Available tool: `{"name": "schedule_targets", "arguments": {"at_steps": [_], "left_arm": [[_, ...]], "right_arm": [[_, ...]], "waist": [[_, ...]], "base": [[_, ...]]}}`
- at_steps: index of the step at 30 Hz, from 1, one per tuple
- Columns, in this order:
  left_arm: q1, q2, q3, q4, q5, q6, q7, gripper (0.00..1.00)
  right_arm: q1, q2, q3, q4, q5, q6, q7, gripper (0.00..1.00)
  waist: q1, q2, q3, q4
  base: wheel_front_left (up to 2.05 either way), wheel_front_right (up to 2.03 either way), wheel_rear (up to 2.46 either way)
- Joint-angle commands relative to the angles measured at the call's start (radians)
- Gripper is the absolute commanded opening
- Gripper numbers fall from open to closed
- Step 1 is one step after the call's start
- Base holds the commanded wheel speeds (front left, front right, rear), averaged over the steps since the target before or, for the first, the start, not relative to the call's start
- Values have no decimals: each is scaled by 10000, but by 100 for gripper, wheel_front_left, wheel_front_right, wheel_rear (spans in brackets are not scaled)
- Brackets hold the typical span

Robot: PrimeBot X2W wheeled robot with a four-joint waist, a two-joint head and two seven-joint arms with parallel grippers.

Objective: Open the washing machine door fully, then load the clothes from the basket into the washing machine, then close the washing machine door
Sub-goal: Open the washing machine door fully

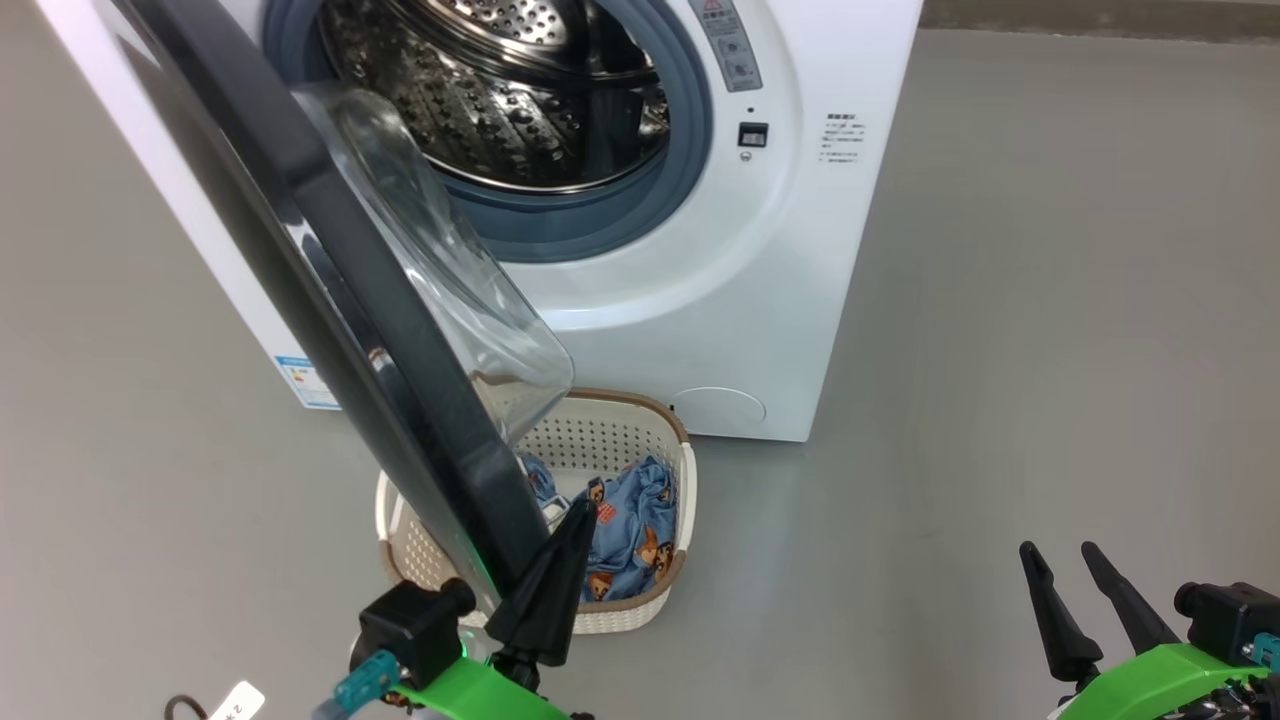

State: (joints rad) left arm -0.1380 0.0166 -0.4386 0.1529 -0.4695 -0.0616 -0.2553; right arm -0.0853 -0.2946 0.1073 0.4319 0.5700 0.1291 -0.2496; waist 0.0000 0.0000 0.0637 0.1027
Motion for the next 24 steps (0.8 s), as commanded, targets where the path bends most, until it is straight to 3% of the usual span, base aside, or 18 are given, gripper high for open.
{"name": "schedule_targets", "arguments": {"at_steps": [1, 24], "left_arm": [[-98, 337, 736, -164, 56, 242, -64, 0], [818, 480, 918, -875, 390, 591, -64, 0]], "right_arm": [[-186, -167, 170, -236, 5, 16, -122, 100], [-104, -204, 178, -308, 5, 16, -122, 100]], "waist": [[0, 0, -29, 111], [0, 0, -29, 1120]], "base": [[0, 0, 0], [0, 0, 0]]}}
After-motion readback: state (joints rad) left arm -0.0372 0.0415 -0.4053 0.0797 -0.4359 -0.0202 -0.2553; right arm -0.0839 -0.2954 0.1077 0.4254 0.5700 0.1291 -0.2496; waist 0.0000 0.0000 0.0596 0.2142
